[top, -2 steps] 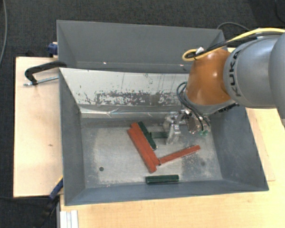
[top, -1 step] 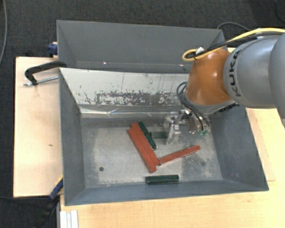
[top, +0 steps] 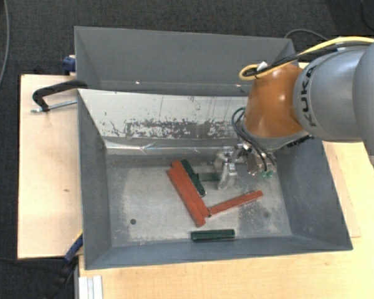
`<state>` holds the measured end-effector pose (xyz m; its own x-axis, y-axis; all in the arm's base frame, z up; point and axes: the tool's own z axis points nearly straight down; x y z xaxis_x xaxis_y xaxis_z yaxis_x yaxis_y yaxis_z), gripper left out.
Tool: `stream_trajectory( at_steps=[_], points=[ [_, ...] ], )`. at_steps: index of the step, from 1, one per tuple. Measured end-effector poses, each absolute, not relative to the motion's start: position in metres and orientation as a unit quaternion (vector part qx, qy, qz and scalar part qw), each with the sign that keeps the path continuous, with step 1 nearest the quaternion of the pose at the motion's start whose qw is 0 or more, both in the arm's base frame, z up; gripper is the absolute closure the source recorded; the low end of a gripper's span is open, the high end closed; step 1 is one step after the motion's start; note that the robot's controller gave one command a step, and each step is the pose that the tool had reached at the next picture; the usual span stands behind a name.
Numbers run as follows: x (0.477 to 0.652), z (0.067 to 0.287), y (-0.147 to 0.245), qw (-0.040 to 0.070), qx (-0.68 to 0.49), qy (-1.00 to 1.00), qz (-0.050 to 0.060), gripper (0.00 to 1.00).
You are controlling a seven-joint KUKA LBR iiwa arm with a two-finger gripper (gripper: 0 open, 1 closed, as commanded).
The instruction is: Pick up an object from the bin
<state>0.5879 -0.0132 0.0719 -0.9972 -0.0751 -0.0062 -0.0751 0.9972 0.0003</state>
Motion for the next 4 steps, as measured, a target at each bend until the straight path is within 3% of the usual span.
stream_trajectory(
  at_steps=[3,4],
  points=[
    [0.588,0.084,-0.013,0.002,-0.038,0.999,0.000,1.00],
    [0.586,0.101,-0.013,-0.002,-0.038,0.999,0.001,1.00]
  ],
)
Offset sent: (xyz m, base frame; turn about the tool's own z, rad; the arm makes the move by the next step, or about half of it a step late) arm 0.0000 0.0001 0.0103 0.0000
